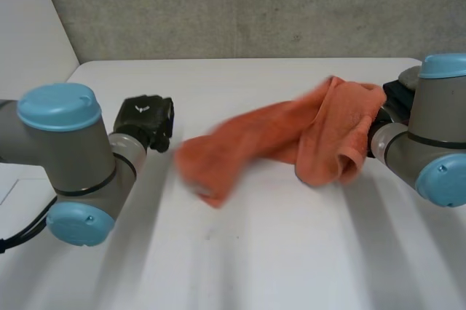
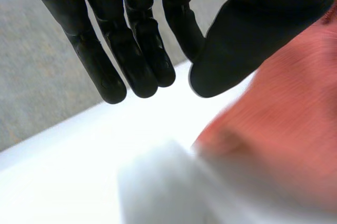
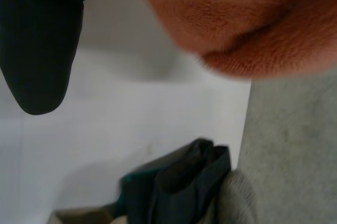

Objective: Fold the laundry.

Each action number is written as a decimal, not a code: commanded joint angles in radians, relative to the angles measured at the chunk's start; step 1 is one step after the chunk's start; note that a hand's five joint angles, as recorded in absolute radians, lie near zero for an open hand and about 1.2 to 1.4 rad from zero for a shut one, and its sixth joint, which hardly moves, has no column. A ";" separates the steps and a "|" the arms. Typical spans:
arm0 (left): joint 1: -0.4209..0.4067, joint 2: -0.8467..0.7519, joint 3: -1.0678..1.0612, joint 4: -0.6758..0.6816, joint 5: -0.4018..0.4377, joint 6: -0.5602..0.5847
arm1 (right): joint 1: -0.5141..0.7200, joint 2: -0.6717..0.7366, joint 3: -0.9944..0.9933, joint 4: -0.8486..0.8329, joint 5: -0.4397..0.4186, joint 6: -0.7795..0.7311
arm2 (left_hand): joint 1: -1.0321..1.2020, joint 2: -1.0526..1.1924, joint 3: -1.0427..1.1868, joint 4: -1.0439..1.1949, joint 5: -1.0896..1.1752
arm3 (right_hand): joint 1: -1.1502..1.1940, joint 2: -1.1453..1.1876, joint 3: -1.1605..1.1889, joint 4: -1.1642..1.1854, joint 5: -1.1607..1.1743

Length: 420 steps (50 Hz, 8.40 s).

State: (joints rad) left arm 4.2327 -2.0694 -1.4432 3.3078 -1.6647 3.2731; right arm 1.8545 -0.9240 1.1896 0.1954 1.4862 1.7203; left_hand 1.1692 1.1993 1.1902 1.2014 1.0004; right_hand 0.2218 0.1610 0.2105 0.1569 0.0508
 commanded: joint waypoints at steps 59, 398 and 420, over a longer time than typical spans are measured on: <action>-0.002 0.233 -0.066 -0.042 0.033 -0.078 | 0.065 -0.334 -0.183 0.509 -0.492 0.933 | -0.995 -1.025 -1.016 -1.027 -1.000 | -0.047 0.014 -0.036 0.018 -0.051; 0.392 0.362 0.156 -0.214 0.345 0.188 | -0.101 -0.394 -0.082 0.228 -0.192 0.676 | 0.227 0.197 0.206 0.195 0.221 | 1.174 1.235 1.186 1.239 1.171; 0.360 -0.086 0.615 0.120 0.249 0.094 | 0.045 -0.055 -0.263 -0.577 -0.028 0.689 | 0.227 0.197 0.206 0.195 0.221 | 1.174 1.235 1.186 1.239 1.171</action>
State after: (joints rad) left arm 4.5939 -2.0952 -1.0821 3.2351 -1.3696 3.4733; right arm 1.8765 -1.0110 1.0340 -0.0110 1.4021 2.3725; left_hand 1.1658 1.1990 1.1906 1.1998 0.9826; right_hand 1.1011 1.1675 1.1933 1.2013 1.0021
